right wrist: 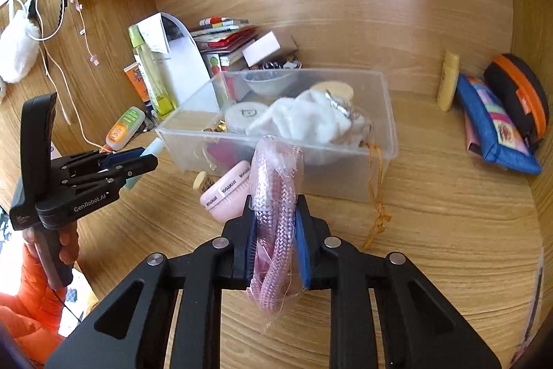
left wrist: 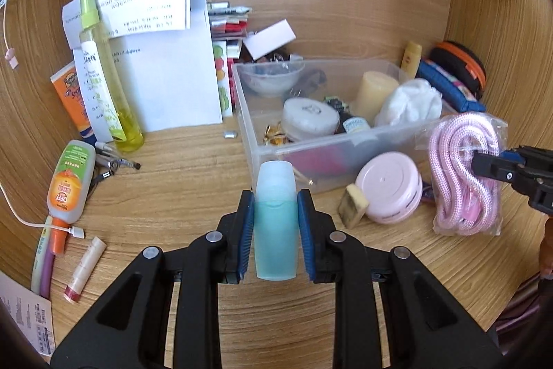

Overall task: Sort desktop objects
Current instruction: 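Carry the teal bottle and pink rope bag into the clear box and release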

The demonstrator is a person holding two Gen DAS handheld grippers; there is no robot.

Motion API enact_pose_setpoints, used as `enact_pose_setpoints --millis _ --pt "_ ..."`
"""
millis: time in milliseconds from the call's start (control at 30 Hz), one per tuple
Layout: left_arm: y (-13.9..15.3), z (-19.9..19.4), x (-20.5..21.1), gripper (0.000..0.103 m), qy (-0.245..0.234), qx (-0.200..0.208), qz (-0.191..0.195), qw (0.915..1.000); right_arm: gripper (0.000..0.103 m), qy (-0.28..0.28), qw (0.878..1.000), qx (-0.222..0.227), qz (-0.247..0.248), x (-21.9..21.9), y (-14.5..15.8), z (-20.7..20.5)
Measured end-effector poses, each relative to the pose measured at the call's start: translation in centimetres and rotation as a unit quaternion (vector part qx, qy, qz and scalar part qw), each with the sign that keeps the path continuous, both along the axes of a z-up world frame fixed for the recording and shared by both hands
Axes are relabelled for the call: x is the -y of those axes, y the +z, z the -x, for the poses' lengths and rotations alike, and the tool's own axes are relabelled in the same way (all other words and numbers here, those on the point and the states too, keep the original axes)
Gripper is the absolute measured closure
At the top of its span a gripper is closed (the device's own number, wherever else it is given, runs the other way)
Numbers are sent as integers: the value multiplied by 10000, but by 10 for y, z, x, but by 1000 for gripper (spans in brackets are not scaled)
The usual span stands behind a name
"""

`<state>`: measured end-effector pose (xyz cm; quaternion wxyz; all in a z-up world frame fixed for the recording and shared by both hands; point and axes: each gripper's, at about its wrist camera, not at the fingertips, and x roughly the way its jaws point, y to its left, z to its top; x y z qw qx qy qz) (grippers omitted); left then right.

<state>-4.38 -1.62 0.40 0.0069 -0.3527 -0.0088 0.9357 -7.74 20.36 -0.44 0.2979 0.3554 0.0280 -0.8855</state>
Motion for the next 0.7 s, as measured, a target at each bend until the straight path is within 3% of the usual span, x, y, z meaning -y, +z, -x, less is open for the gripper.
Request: enact_pose_setpoints --millis 367,700 --pt "22 4 5 78 17 -304 -378 9988 85 -98 9989 -381 259 -8 34 1" --pt "48 23 11 78 163 -615 -325 9974 85 -87 9946 -848 597 3 68 26"
